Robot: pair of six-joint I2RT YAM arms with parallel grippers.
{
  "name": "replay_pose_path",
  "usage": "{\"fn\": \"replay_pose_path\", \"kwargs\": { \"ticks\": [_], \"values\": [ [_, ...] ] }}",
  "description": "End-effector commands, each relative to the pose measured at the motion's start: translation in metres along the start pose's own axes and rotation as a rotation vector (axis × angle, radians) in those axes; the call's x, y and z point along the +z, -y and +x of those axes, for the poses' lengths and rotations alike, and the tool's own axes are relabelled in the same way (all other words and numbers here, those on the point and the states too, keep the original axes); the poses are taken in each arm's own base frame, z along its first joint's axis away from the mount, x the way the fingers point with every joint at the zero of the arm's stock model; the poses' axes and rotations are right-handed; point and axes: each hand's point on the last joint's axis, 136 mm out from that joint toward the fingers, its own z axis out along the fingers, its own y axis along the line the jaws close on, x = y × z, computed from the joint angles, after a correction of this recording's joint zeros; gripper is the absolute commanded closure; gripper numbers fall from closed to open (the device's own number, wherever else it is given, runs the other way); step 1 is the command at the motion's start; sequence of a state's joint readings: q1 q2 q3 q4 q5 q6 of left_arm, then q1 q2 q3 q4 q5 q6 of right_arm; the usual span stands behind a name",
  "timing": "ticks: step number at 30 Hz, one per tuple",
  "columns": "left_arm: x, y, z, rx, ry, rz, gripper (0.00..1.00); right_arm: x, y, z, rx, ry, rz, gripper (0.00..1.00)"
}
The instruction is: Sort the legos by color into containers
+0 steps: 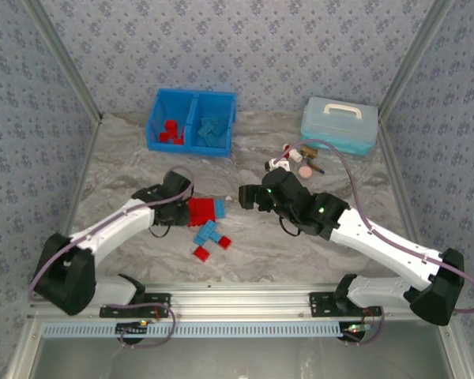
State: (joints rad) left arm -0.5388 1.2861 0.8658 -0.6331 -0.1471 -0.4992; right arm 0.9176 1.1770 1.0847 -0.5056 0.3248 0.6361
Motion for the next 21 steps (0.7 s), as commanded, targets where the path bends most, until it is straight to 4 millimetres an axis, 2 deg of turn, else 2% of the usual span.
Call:
{"fn": "replay_pose_path", "kwargs": {
  "ticks": [1,3,5,9,13,16,19,21],
  "values": [
    [-0.052,0.021,-0.061,-0.018,0.203,0.095,0.72,-0.006,-0.002,-0.009,0.022,0.015,-0.007,0.0],
    [-0.064,0.032,-0.089,-0.001,0.27,0.113,0.72,-0.007,-0.002,-0.009,0.027,0.017,-0.01,0.0],
    [-0.066,0.044,-0.117,0.024,0.303,0.111,0.72,-0.008,-0.002,-0.01,0.036,0.021,-0.011,0.0],
    [-0.053,0.068,-0.175,0.066,0.355,0.103,0.72,-0.012,0.0,-0.007,0.061,0.028,-0.013,0.0],
    [-0.03,0.093,-0.227,0.069,0.39,0.143,0.72,-0.019,0.006,-0.004,0.081,0.041,-0.012,0.0],
    [-0.009,0.104,-0.26,0.096,0.395,0.126,0.72,-0.025,0.01,-0.004,0.093,0.056,-0.012,0.0],
    [0.016,0.107,-0.287,0.097,0.381,0.1,0.72,-0.032,0.015,-0.004,0.098,0.07,-0.006,0.0],
    [0.037,0.105,-0.299,0.072,0.35,0.111,0.72,-0.035,0.016,-0.005,0.101,0.076,-0.008,0.0]
  ]
}}
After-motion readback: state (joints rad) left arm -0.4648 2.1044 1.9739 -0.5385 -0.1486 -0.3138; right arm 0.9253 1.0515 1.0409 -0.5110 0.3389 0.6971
